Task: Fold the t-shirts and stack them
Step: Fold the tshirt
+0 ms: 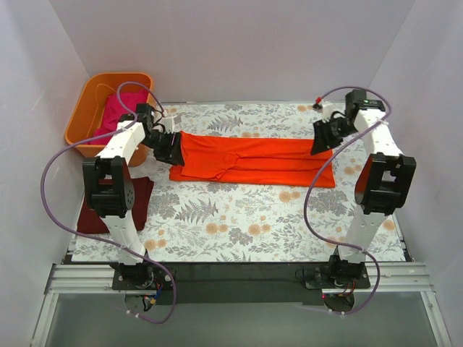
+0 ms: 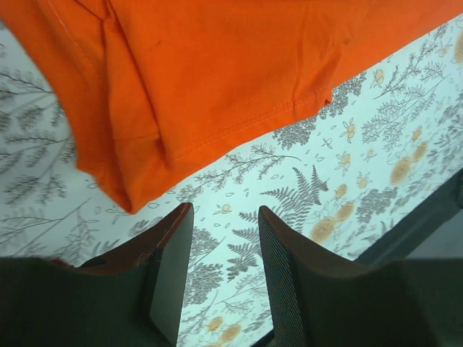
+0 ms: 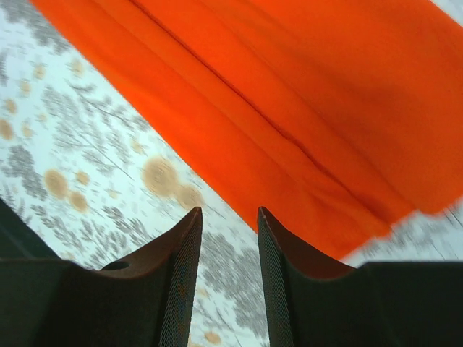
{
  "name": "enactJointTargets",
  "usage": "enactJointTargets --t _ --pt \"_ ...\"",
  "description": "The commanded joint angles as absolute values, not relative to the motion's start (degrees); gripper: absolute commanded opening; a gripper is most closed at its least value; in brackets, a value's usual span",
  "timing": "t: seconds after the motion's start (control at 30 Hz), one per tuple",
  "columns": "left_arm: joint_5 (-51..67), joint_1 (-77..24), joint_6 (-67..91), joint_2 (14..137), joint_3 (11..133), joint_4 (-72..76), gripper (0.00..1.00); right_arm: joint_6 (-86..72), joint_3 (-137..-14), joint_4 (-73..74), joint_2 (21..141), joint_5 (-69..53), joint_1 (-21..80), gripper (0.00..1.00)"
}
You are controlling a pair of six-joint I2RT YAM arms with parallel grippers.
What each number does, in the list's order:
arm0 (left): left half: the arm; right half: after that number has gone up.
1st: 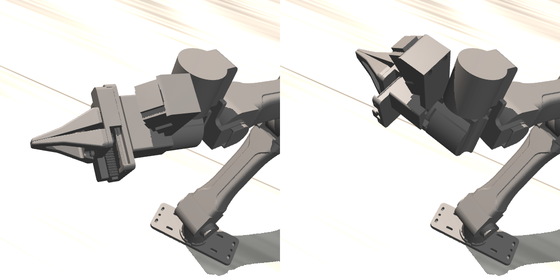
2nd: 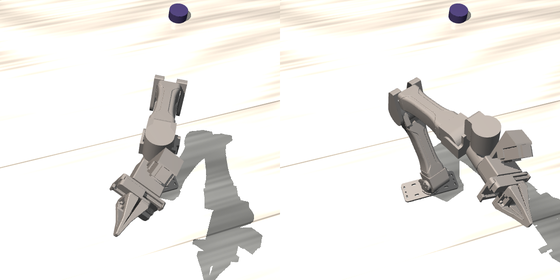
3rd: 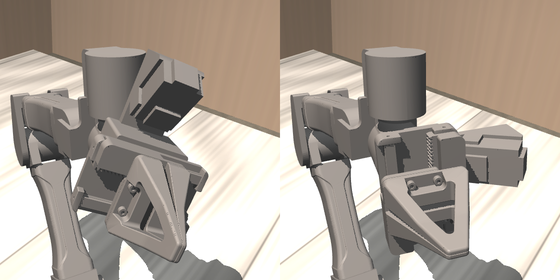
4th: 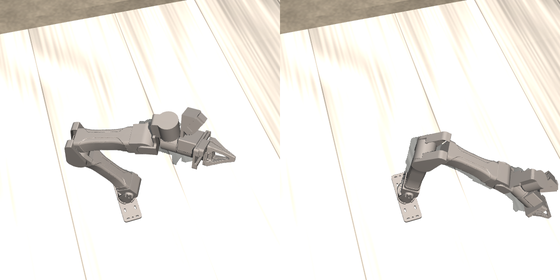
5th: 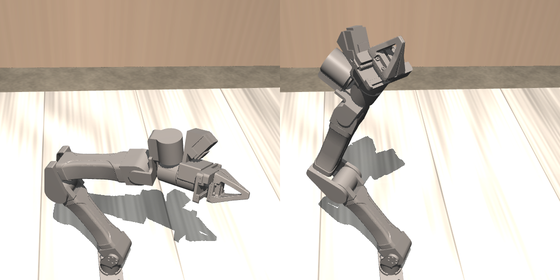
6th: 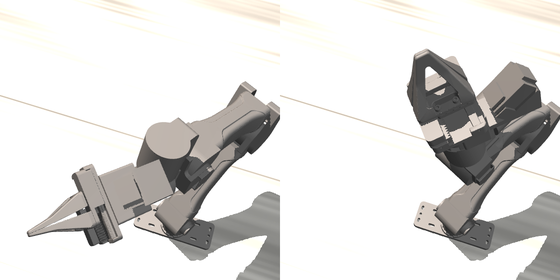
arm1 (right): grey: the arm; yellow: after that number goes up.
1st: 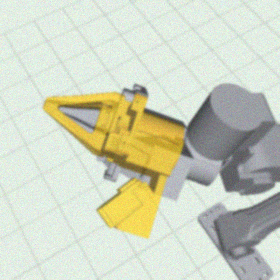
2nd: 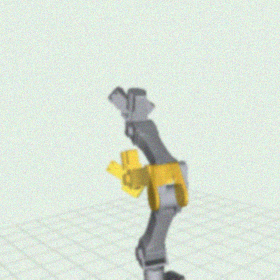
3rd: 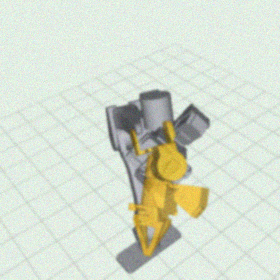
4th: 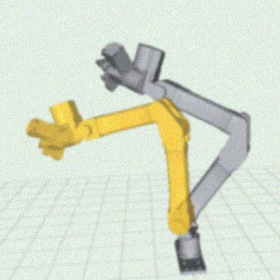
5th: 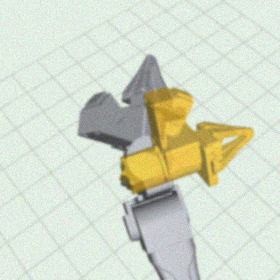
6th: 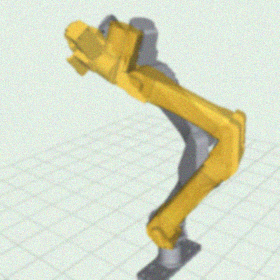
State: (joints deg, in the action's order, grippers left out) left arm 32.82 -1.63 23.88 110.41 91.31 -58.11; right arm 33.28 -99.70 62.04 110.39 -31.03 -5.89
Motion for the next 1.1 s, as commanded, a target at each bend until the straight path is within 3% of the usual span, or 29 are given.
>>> enactJointTargets --t 0.0,0.53,1.07 --pt "36.04 -1.76 28.91 111.26 89.3 -55.82 0.4 28.49 -101.07 57.23 111.18 -39.9 2.0 0.43" --pt "29.88 -2.02 35.16 119.18 88.16 -50.01 0.41 2.73 -99.58 28.93 120.32 -44.12 31.1 0.51" --pt "32.34 -2.46 35.16 116.9 86.75 -49.83 0.32 -6.41 -94.83 18.11 126.82 -42.45 34.89 0.56"
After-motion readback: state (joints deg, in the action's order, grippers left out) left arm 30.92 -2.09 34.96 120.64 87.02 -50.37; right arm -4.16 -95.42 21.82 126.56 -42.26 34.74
